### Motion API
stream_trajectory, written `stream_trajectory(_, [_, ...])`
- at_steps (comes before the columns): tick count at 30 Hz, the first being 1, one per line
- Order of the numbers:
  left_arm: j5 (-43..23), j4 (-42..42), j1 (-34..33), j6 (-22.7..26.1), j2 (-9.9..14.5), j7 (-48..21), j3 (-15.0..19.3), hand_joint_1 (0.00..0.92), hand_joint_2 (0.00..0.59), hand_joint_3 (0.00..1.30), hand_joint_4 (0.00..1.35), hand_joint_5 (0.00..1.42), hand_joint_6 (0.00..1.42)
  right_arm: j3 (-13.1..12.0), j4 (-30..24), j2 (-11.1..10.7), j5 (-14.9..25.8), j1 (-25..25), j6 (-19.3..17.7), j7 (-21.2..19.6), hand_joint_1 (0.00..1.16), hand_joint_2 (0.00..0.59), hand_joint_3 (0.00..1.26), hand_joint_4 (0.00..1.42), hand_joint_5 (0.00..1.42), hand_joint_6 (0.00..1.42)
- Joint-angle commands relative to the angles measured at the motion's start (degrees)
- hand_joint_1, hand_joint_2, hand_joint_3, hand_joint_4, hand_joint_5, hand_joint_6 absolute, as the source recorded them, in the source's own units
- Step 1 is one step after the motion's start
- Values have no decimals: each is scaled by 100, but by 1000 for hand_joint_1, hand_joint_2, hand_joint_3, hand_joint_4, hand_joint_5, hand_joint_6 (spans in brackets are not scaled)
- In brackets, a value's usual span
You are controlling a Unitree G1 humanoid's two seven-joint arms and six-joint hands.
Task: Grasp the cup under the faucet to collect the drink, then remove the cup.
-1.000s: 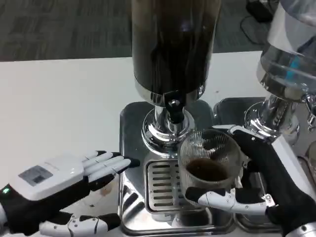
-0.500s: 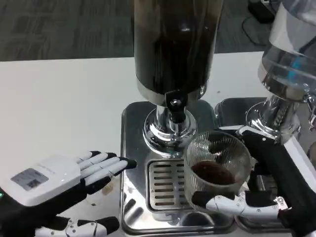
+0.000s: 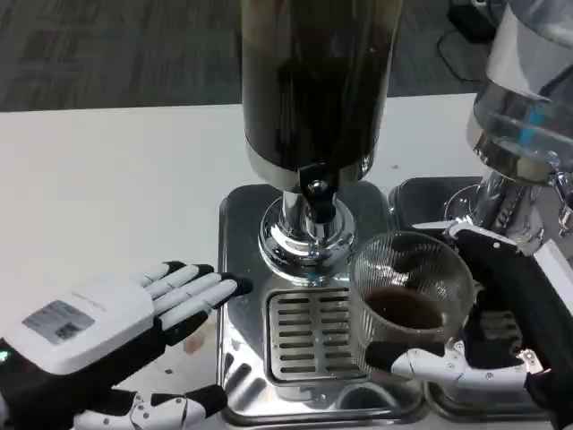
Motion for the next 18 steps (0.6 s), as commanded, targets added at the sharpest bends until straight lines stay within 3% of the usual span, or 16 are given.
stream_trajectory(1, [80, -57, 41, 6, -59, 64, 37, 0, 274, 0, 0, 0, 0, -49, -117, 17, 156, -95, -80, -3, 963, 120, 489, 671, 929, 1325])
stream_trajectory(18, [49, 6, 94, 7, -75, 68, 98, 0, 269, 0, 0, 0, 0, 35, -59, 140, 73, -52, -129, -66, 961, 122, 489, 671, 923, 1325])
